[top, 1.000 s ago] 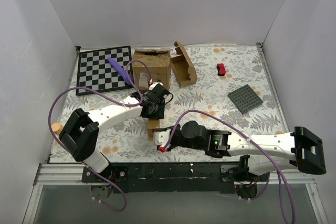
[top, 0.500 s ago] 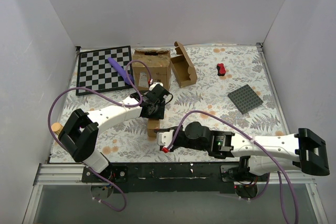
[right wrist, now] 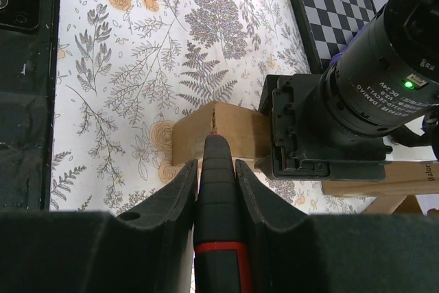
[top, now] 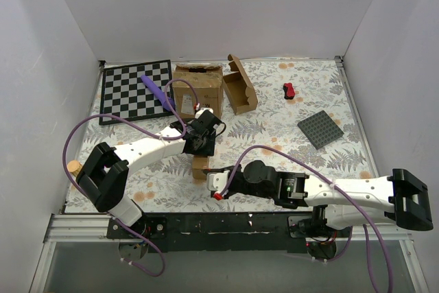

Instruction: Unpack the express box

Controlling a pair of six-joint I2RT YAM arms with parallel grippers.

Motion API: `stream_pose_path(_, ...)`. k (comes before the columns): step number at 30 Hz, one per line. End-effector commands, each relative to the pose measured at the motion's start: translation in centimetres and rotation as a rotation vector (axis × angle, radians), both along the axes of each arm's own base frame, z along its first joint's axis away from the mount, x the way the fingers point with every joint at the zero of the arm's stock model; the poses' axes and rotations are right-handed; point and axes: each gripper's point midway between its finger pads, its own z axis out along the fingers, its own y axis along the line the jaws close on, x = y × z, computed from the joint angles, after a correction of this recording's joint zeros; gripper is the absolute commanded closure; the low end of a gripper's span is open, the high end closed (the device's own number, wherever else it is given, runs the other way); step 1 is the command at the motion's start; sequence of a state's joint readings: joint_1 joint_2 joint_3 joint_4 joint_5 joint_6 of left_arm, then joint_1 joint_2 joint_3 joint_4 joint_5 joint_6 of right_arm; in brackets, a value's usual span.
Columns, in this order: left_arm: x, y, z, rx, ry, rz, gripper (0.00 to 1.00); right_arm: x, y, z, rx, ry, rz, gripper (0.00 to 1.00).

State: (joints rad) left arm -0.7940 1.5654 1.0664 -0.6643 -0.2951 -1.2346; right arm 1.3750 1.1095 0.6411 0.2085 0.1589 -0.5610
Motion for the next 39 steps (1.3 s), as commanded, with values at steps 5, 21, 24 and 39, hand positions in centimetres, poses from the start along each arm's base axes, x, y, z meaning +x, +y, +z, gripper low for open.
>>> stream_pose_path(5, -2.3, 3.2, -3.3, 0.147, 0.101, -0.028, 1.00, 1.2, -2.0, -1.6, -0.062, -0.021, -0.077, 0.99)
stream_pose_path(21, -2.1, 3.4, -3.3, 0.159, 0.097, -0.029, 1.00, 1.5, -3.4, -2.4, -0.087, -0.029, -0.115, 0.99)
stream_pose_path(24, -2.1, 3.4, -3.2, 0.158, 0.097, -0.028, 1.00, 1.5, -3.6, -2.5, -0.091, -0.028, -0.117, 0.99)
stream_pose_path(39, -2.2, 3.4, -3.1, 0.158, 0.096, -0.025, 1.00, 1.7, -4.8, -3.5, -0.116, -0.011, -0.153, 0.99)
